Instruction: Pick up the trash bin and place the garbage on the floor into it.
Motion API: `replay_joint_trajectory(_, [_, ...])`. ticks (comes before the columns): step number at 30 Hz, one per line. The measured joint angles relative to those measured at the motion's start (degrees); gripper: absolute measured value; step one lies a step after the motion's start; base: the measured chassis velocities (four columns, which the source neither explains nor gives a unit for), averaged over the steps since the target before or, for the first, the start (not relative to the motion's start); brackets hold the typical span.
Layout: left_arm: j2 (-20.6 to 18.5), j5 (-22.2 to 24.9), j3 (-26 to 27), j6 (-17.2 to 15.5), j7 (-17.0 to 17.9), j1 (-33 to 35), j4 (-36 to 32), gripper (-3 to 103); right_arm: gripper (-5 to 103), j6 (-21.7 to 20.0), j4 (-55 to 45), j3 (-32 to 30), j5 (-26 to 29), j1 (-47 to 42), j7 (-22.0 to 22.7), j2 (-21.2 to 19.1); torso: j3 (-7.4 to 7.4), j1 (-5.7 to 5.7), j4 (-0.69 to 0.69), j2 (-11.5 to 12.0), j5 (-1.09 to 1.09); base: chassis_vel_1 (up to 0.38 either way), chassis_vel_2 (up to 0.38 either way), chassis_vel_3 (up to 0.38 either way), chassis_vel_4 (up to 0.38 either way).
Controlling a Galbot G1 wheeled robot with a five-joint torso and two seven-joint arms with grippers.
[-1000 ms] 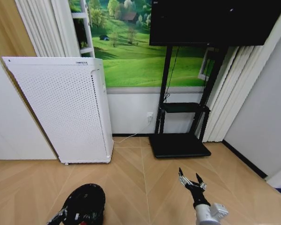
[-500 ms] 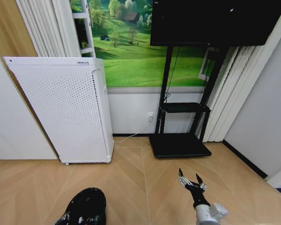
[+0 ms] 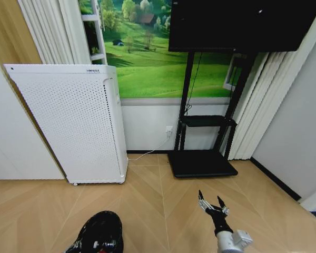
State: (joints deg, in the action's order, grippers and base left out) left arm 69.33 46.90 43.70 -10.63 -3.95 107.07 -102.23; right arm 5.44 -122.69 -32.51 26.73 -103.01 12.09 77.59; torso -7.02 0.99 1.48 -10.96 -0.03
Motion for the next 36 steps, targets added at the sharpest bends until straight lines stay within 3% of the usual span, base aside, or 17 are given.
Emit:
replay_joint_trajectory(15, [0.7,0.7,2.0,-1.2,1.6,2.2,-3.4,7,100,0.1,0.7,0.1,0.0,1.0,0.2,-0.1,0.00,0.00,-0.01,0.0,0.03,0.000,0.000,0.000,0.000])
replay_joint_trajectory(17, [0.7,0.5,2.1,-1.2,1.6,2.3,-3.1,13,100,0.1,0.8,0.1,0.0,1.0,0.2,-0.1,0.00,0.00,0.00,0.0,0.03,0.000,0.000,0.000,0.000])
replay_joint_trajectory(18, [0.8,0.3,2.1,-1.3,1.6,2.3,-2.8,23,100,0.2,0.8,0.0,0.0,1.0,0.1,-0.3,0.00,0.00,-0.01,0.0,0.02,0.000,0.000,0.000,0.000])
replay_joint_trajectory(21, [1.1,0.1,2.1,-1.4,1.7,2.3,-2.5,29,100,0.2,0.9,-0.1,0.1,1.2,0.2,-0.6,0.00,0.00,0.00,0.0,0.03,0.000,0.000,0.000,0.000])
replay_joint_trajectory(23, [1.4,0.0,2.3,-1.4,1.7,2.4,-2.5,40,100,0.2,1.2,-0.1,0.1,1.5,0.2,-0.8,0.00,0.00,0.00,0.0,0.02,0.000,0.000,0.000,0.000])
replay_joint_trajectory(27, [1.7,-0.2,3.0,-1.5,1.6,3.0,-3.2,51,100,0.1,2.0,0.4,0.1,2.3,0.2,-0.8,0.00,0.00,0.00,0.0,0.02,0.000,0.000,0.000,0.000])
replay_joint_trajectory(30, [2.0,-1.2,4.7,-1.9,0.9,4.6,-5.5,67,100,0.0,3.0,1.3,-0.1,3.2,0.3,-0.8,0.00,0.00,0.00,0.0,0.03,0.000,0.000,0.000,0.000])
replay_joint_trajectory(34, [2.4,-2.9,6.7,-2.0,0.0,6.4,-7.9,78,100,-0.2,3.6,1.7,-0.1,3.6,0.4,-0.9,0.00,0.00,0.00,0.0,0.03,0.000,0.000,0.000,0.000])
replay_joint_trajectory(36, [3.3,-3.8,7.7,-1.1,-0.4,6.9,-9.0,89,100,-0.1,4.1,1.7,-0.2,3.4,0.4,-1.0,0.00,0.00,-0.01,0.0,0.04,0.000,0.000,0.000,0.000])
